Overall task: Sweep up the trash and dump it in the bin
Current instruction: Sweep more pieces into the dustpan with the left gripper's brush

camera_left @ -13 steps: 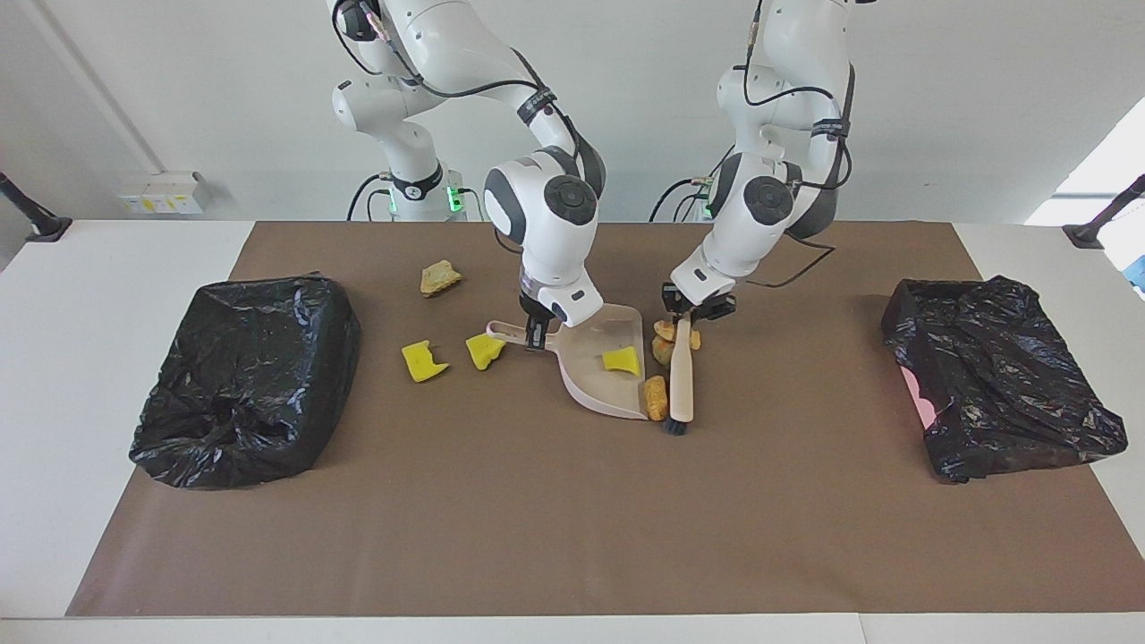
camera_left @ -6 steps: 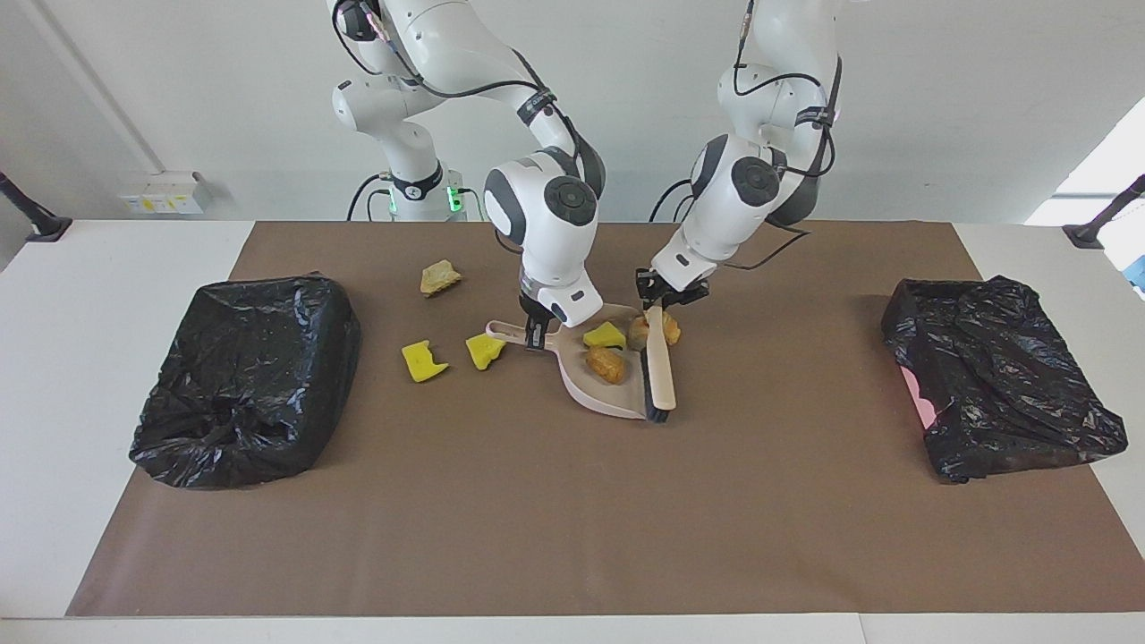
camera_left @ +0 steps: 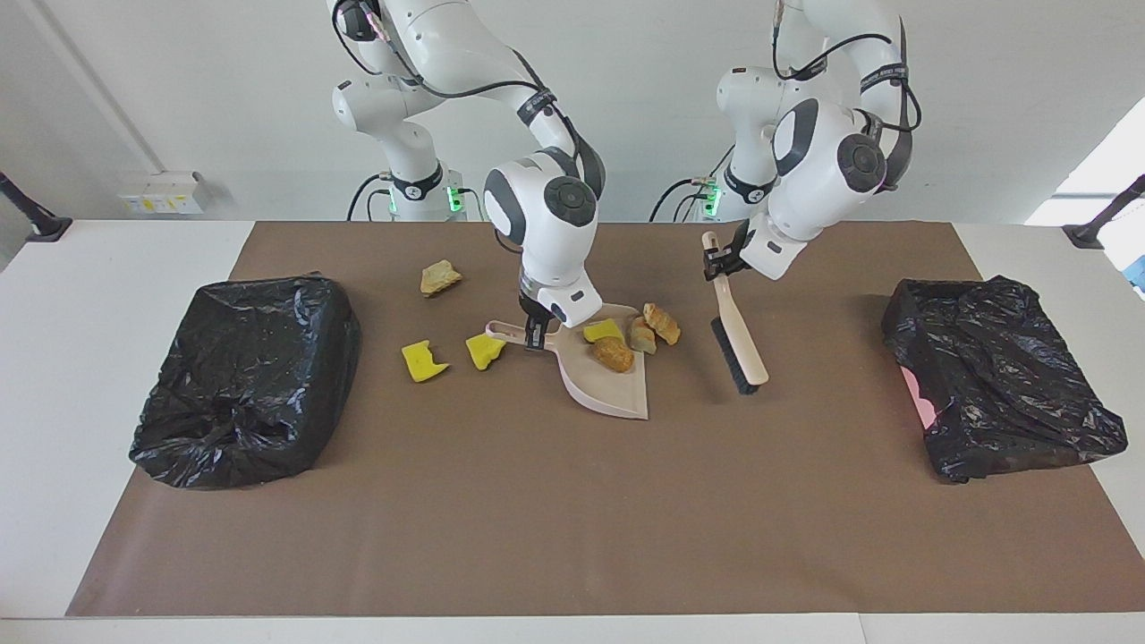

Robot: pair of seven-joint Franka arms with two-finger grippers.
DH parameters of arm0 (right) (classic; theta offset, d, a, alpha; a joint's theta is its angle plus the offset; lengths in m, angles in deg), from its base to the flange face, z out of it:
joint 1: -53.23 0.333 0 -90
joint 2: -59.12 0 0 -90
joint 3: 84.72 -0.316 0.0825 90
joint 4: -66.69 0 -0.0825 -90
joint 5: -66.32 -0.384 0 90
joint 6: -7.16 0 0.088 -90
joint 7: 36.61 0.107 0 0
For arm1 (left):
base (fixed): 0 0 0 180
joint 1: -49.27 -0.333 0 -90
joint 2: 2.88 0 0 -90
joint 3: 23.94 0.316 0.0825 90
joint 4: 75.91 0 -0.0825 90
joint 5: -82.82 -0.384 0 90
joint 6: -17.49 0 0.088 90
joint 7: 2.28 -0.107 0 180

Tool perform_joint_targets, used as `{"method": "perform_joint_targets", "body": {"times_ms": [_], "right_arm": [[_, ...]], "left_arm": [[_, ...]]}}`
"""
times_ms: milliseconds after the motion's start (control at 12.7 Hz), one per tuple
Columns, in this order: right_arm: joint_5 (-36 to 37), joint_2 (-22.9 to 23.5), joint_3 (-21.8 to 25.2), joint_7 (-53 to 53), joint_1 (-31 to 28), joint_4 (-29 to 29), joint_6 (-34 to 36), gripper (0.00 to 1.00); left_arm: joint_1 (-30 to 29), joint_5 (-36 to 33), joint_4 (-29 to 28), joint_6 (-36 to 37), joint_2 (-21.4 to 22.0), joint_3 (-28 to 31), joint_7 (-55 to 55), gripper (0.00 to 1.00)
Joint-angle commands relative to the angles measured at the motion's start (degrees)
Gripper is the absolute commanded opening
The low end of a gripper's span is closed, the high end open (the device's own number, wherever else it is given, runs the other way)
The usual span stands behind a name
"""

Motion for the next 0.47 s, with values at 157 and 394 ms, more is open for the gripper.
{"method": "perform_joint_targets", "body": {"times_ms": [157,394], "right_arm": [[4.27,-2.21,-0.34,-8.24,0.56,2.31,2.46,0.0],[5.42,-2.39,-0.34,-10.02,1.0,2.4,3.43,0.0]], "left_arm": [[11.94,-0.88,-13.21,-13.96,4.94,-0.48,7.51,0.0],[17.48,-0.44,-13.66,-21.33,2.23,-0.56,6.29,0.0]]}}
